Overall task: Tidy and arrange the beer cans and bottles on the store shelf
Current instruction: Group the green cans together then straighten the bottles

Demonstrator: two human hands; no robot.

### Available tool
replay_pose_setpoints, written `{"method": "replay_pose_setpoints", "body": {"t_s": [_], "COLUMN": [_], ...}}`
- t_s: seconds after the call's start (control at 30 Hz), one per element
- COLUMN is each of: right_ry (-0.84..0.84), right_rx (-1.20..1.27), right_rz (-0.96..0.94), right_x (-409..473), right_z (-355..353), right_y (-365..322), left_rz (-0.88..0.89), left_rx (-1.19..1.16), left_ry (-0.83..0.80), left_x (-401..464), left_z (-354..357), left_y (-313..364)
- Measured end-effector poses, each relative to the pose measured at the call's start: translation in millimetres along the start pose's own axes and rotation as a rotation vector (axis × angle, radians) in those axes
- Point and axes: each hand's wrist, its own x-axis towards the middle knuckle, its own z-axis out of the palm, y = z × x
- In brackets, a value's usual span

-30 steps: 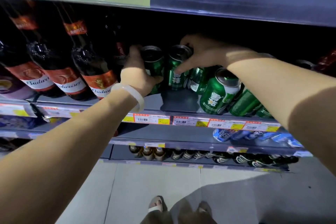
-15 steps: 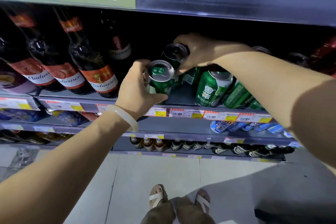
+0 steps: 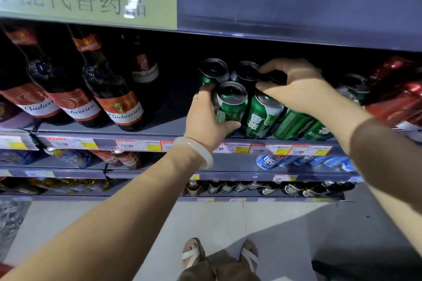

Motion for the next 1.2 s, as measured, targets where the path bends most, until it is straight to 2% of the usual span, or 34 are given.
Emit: {"method": "replay_pose_setpoints", "body": {"t_s": [0.17, 0.23, 0.37, 0.43, 0.5, 0.63, 0.77, 0.83, 0.9, 1.07, 1.2], "right_ry": [0.032, 0.063, 0.049, -0.038, -0.116, -0.238, -0.499, -0.548, -0.521, -0.289, -0.270], "right_rx": [0.026, 0.074, 0.201, 0.187, 0.189, 0.364, 0.320, 0.340, 0.389, 0.391, 0.377], "right_rz": [-0.021, -0.050, -0.170, -0.247, -0.281, -0.151, -0.127, -0.095, -0.055, -0.077, -0.062], "right_x": [-5.7, -7.0, -4.6, 0.2, 10.7, 35.7, 40.3, 38.5, 39.3, 43.7, 46.4], "right_z": [1.7, 6.7, 26.8, 42.6, 60.0, 86.6, 107.9, 117.5, 125.0, 119.7, 105.9], "right_y": [-13.0, -24.5, -61.2, -85.3, -108.5, -140.3, -156.4, -161.9, -162.1, -148.9, -133.8], "left_rz": [-0.028, -0.016, 0.094, 0.042, -0.075, -0.247, -0.325, -0.339, -0.337, -0.311, -0.283], "left_rx": [0.063, 0.073, 0.093, 0.090, 0.062, 0.012, -0.052, -0.063, -0.094, -0.130, -0.155], "left_ry": [-0.045, -0.010, 0.425, 0.586, 0.647, 0.561, 0.473, 0.464, 0.495, 0.485, 0.457], "left_x": [-11.5, -24.6, -48.9, -52.4, -48.0, -34.9, -24.5, -20.8, -17.7, -9.5, -1.8], "left_z": [-4.2, -17.0, -58.9, -79.4, -95.2, -111.0, -113.8, -113.2, -111.8, -102.9, -88.5], "left_y": [-4.8, -13.2, -38.6, -47.0, -50.8, -55.5, -60.8, -65.0, -69.2, -62.4, -54.2]}}
